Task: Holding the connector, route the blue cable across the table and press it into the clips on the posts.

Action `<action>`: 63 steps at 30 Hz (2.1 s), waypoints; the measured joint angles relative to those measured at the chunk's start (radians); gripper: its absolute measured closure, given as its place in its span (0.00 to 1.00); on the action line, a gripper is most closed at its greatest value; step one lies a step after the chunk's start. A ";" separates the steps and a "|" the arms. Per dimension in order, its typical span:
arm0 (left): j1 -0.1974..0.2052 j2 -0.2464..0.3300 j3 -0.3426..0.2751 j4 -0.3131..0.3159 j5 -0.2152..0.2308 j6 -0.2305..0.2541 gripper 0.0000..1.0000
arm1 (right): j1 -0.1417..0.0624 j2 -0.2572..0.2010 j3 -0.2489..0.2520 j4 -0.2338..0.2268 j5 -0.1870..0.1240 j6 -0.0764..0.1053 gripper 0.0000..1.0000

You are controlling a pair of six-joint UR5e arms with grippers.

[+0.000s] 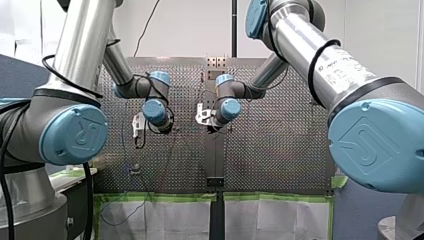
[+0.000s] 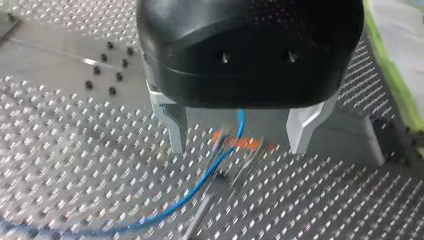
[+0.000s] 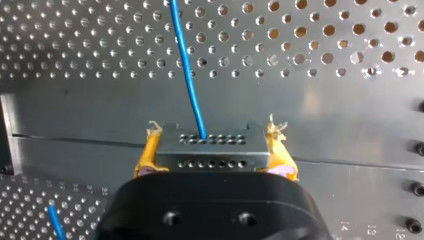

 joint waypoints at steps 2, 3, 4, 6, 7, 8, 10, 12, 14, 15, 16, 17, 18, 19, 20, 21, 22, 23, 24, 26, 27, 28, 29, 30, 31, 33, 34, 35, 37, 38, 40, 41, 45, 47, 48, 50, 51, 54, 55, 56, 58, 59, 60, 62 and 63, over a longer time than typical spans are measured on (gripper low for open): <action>-0.021 0.000 -0.012 0.012 0.009 -0.007 0.02 | -0.002 0.000 0.000 0.001 0.000 0.000 1.00; -0.030 0.000 -0.016 0.019 0.016 -0.012 0.02 | -0.003 0.000 0.000 0.001 -0.001 0.000 1.00; -0.039 0.000 -0.020 0.026 0.022 -0.018 0.02 | -0.003 0.000 0.000 0.001 -0.001 0.000 1.00; -0.057 -0.001 -0.026 0.044 0.031 -0.029 0.02 | -0.004 0.000 0.000 0.002 0.000 0.001 1.00; -0.064 -0.001 -0.027 0.052 0.034 -0.033 0.02 | -0.004 0.000 0.000 0.003 0.000 0.001 1.00; -0.074 -0.001 -0.028 0.063 0.036 -0.039 0.02 | -0.004 0.000 0.000 0.005 0.001 0.000 1.00; -0.086 -0.004 -0.027 0.078 0.040 -0.047 0.02 | -0.005 0.000 0.000 0.011 0.001 0.000 1.00; -0.098 -0.014 -0.020 0.097 0.044 -0.057 0.02 | -0.005 -0.001 0.000 0.018 0.002 0.000 1.00; -0.105 -0.028 -0.009 0.112 0.044 -0.066 0.02 | -0.005 -0.002 0.000 0.023 0.002 -0.002 1.00; -0.107 -0.034 -0.002 0.117 0.042 -0.069 0.02 | -0.005 -0.002 0.000 0.028 0.002 -0.003 1.00; -0.108 -0.041 0.004 0.123 0.040 -0.072 0.02 | -0.005 -0.003 0.001 0.032 0.002 -0.005 1.00; -0.110 -0.051 0.013 0.131 0.038 -0.077 0.02 | -0.005 -0.005 0.003 0.035 0.003 -0.007 1.00; -0.110 -0.059 0.021 0.137 0.037 -0.082 0.02 | -0.004 -0.009 0.005 0.037 0.004 -0.009 1.00; -0.111 -0.066 0.028 0.143 0.036 -0.087 0.02 | -0.004 -0.012 0.007 0.039 0.005 -0.010 1.00; -0.111 -0.075 0.038 0.149 0.036 -0.094 0.02 | -0.003 -0.016 0.010 0.040 0.005 -0.011 1.00; -0.112 -0.082 0.044 0.152 0.036 -0.100 0.02 | -0.002 -0.022 0.014 0.041 0.007 -0.012 1.00; -0.112 -0.089 0.051 0.154 0.036 -0.105 0.02 | -0.002 -0.026 0.016 0.041 0.007 -0.012 1.00; -0.112 -0.096 0.061 0.155 0.037 -0.111 0.02 | -0.001 -0.030 0.018 0.041 0.007 -0.011 1.00; -0.112 -0.100 0.068 0.155 0.038 -0.115 0.02 | 0.000 -0.034 0.021 0.042 0.007 -0.011 1.00; -0.111 -0.107 0.082 0.155 0.045 -0.124 0.02 | 0.000 -0.038 0.024 0.042 0.007 -0.011 1.00; -0.111 -0.111 0.088 0.154 0.049 -0.128 0.02 | 0.001 -0.040 0.027 0.041 0.008 -0.010 1.00; -0.111 -0.115 0.094 0.151 0.053 -0.131 0.02 | 0.001 -0.040 0.028 0.041 0.008 -0.010 1.00; -0.111 -0.122 0.102 0.146 0.056 -0.133 0.02 | 0.002 -0.041 0.030 0.042 0.008 -0.010 1.00; -0.112 -0.127 0.108 0.141 0.057 -0.135 0.02 | 0.002 -0.041 0.031 0.042 0.008 -0.010 1.00; -0.112 -0.133 0.114 0.137 0.058 -0.135 0.02 | 0.003 -0.041 0.031 0.042 0.008 -0.010 1.00; -0.112 -0.146 0.129 0.132 0.058 -0.139 0.02 | 0.004 -0.041 0.032 0.042 0.006 -0.011 1.00; -0.111 -0.153 0.136 0.134 0.058 -0.141 0.02 | 0.005 -0.042 0.032 0.042 0.006 -0.012 1.00; -0.111 -0.163 0.145 0.140 0.059 -0.145 0.02 | 0.005 -0.042 0.032 0.042 0.006 -0.012 1.00; -0.110 -0.177 0.160 0.148 0.060 -0.151 0.02 | 0.006 -0.042 0.032 0.042 0.005 -0.013 1.00; -0.109 -0.186 0.169 0.150 0.061 -0.154 0.02 | 0.007 -0.042 0.032 0.042 0.005 -0.013 1.00; -0.109 -0.198 0.184 0.149 0.065 -0.156 0.02 | 0.007 -0.042 0.032 0.041 0.004 -0.013 1.00; -0.109 -0.205 0.195 0.148 0.068 -0.158 0.02 | 0.007 -0.042 0.032 0.041 0.005 -0.013 1.00; -0.108 -0.230 0.230 0.137 0.074 -0.161 0.02 | 0.006 -0.042 0.032 0.040 0.005 -0.013 1.00; -0.108 -0.246 0.248 0.131 0.074 -0.162 0.02 | 0.006 -0.042 0.032 0.040 0.005 -0.013 1.00; -0.107 -0.253 0.256 0.130 0.074 -0.162 0.02 | 0.006 -0.042 0.032 0.040 0.005 -0.013 1.00; -0.107 -0.268 0.273 0.130 0.072 -0.162 0.02 | 0.005 -0.042 0.032 0.040 0.004 -0.013 1.00; -0.107 -0.273 0.280 0.130 0.071 -0.162 0.02 | 0.005 -0.042 0.032 0.040 0.004 -0.013 1.00; -0.106 -0.281 0.295 0.131 0.066 -0.161 0.02 | 0.003 -0.042 0.032 0.040 0.004 -0.013 1.00; -0.106 -0.282 0.297 0.131 0.063 -0.161 0.02 | 0.002 -0.042 0.032 0.040 0.004 -0.013 1.00; -0.107 -0.283 0.299 0.131 0.058 -0.160 0.02 | 0.002 -0.042 0.032 0.040 0.004 -0.013 1.00; -0.109 -0.283 0.301 0.132 0.049 -0.158 0.02 | 0.001 -0.042 0.032 0.040 0.004 -0.013 1.00; -0.110 -0.283 0.301 0.132 0.041 -0.157 0.02 | 0.001 -0.042 0.032 0.040 0.004 -0.013 1.00; -0.112 -0.283 0.301 0.132 0.034 -0.155 0.26 | 0.001 -0.042 0.032 0.040 0.004 -0.013 1.00; -0.115 -0.283 0.301 0.132 0.022 -0.152 0.49 | 0.001 -0.042 0.032 0.040 0.004 -0.013 1.00; -0.116 -0.283 0.301 0.131 0.018 -0.151 0.64 | 0.000 -0.042 0.032 0.040 0.004 -0.013 1.00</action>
